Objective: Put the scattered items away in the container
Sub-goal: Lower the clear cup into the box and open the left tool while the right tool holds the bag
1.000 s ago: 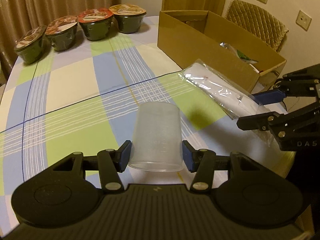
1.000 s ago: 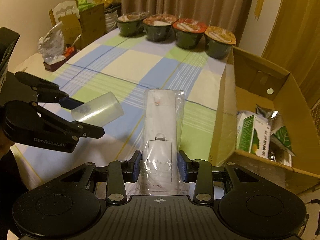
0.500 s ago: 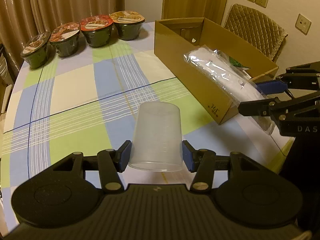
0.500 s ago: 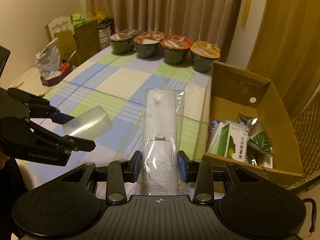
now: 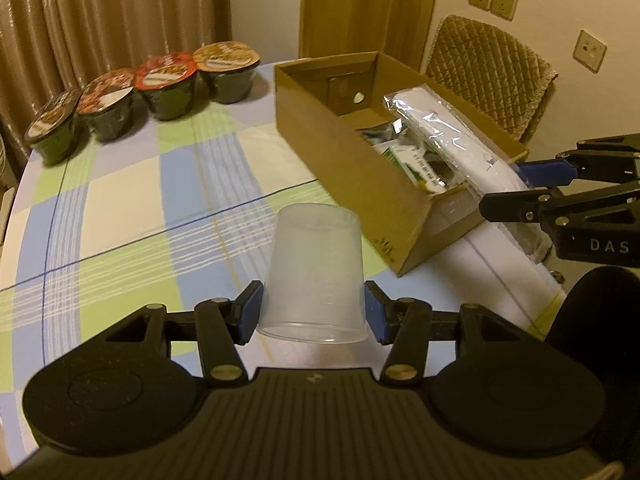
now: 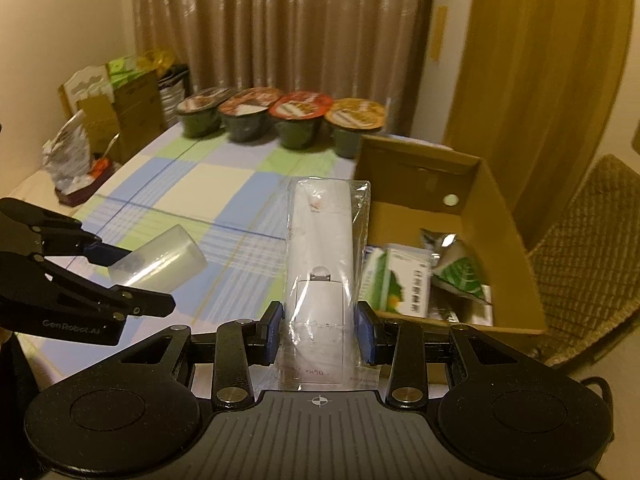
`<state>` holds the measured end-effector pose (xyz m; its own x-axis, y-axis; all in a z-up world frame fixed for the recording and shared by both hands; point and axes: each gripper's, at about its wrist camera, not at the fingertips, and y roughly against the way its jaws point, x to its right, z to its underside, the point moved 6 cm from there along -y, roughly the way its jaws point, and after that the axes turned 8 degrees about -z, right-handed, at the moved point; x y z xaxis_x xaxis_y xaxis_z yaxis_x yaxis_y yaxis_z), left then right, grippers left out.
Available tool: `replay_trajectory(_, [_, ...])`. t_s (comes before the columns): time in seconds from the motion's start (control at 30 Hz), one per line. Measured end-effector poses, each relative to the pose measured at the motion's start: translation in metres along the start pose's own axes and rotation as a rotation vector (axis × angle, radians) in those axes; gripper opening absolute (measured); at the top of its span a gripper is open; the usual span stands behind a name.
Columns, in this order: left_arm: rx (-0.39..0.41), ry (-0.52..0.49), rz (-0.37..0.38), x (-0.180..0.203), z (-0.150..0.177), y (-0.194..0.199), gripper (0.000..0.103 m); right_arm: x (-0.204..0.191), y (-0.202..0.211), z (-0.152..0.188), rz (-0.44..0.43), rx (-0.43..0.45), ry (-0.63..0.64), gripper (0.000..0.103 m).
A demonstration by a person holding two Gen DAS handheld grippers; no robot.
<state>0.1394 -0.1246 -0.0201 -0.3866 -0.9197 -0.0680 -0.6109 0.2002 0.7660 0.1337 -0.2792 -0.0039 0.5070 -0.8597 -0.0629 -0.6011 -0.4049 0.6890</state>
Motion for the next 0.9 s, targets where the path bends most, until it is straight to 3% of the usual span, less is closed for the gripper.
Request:
replay_trajectory(0.4, [0.036,-0.027,0.056,0.053,-0.051,-0.014,0.048,0.056,0.021,-0.005,0.072,0.034,-0.063,0.041])
replay_trajectory(0.9, [0.054,-0.006,0.105,0.092,-0.099,-0.038,0.048,0.097,0.015,-0.025,0.082,0.053,-0.115,0.041])
